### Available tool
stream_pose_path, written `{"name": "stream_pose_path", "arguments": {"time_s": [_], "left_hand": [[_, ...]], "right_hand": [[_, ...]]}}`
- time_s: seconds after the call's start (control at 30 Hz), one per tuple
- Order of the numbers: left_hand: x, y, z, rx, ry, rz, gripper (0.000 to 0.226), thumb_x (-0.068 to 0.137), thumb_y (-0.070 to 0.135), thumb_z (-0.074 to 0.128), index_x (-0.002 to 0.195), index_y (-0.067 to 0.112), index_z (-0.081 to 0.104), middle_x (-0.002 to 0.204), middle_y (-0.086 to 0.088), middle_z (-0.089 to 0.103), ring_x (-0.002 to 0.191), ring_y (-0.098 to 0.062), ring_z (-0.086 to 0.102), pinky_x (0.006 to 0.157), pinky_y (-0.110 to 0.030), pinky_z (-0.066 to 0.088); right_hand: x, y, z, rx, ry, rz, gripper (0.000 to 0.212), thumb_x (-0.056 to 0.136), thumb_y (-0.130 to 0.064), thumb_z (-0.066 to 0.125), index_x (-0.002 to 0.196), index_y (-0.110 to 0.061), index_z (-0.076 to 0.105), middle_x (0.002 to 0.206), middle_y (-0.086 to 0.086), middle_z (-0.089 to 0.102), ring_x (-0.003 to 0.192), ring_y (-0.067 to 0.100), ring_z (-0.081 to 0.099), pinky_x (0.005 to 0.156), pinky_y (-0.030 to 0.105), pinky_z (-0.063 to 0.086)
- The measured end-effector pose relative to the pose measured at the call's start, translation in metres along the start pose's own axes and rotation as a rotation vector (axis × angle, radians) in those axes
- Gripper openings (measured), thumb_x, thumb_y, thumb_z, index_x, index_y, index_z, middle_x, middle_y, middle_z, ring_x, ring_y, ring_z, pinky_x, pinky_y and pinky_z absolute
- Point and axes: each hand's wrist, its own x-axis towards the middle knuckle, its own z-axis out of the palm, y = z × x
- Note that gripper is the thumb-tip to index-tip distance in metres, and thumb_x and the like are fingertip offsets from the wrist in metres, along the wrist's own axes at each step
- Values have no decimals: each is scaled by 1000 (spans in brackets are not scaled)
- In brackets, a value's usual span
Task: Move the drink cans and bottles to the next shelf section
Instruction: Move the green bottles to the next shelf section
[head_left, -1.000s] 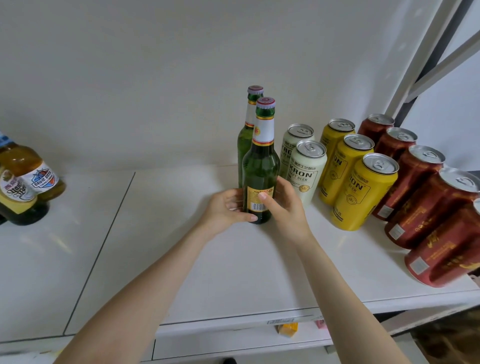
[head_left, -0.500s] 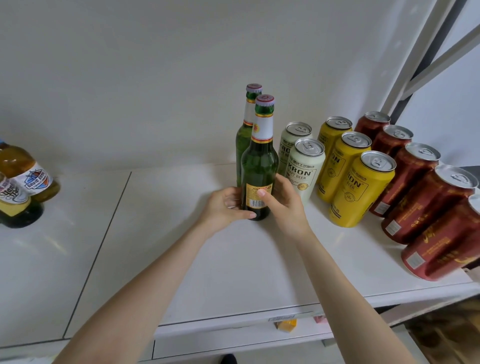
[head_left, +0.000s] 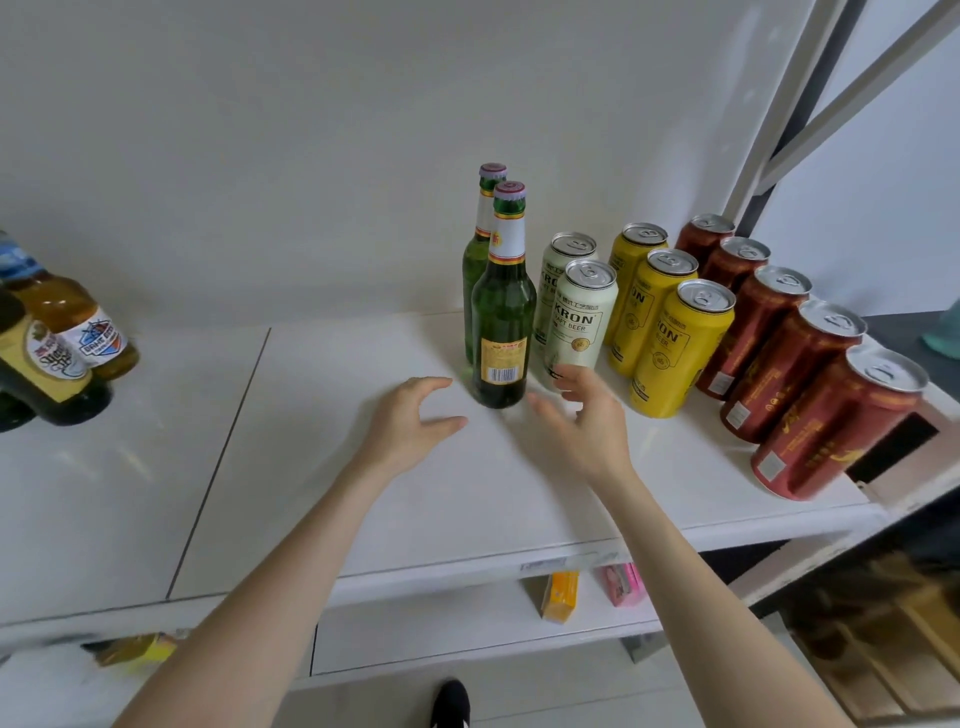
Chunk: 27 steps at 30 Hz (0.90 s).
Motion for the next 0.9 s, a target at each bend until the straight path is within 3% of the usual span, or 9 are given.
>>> {"name": "stream_pose_path", "arguments": {"time_s": [0.07,0.13,0.3,0.57,0.9], "left_hand": [[-18,-1,-1,109,28,61,55,84,28,78,133,12,59,139,-3,56,135,-20,45,104,-16,29],[-41,-1,-3,205,45,84,57,85,28,76,136,9,57,147,-10,49,145,-28,33,116,-30,24],[-102,1,-10,453,134,166,61,83,28,76,136,6,57,150,-21,44,145,-40,31,116,-50,27],[-180,-1,-28,585,101,69,67,94,45,55,153,21,32,164,-8,19,153,-27,8,122,-45,7],[-228,-48,-117,678,104,87,67,99,50,45,156,25,22,166,-8,10,154,-27,0,122,-45,0]], "right_hand": [[-17,2,-7,-211,0,-76,53,87,-35,70,133,-13,54,124,7,64,114,27,57,89,43,49],[-36,1,-14,-404,-13,-135,56,88,-35,68,136,-10,53,126,12,63,115,34,55,90,46,47],[-82,-5,-26,-727,-48,-215,66,89,-46,62,144,-12,46,141,11,53,131,34,45,102,46,38],[-135,-28,-21,-885,-135,-231,71,91,-52,57,150,-19,33,158,11,34,146,33,27,116,51,21],[-184,-84,33,-903,-169,-224,73,96,-56,44,155,-22,17,164,8,18,151,28,14,120,51,13]]}}
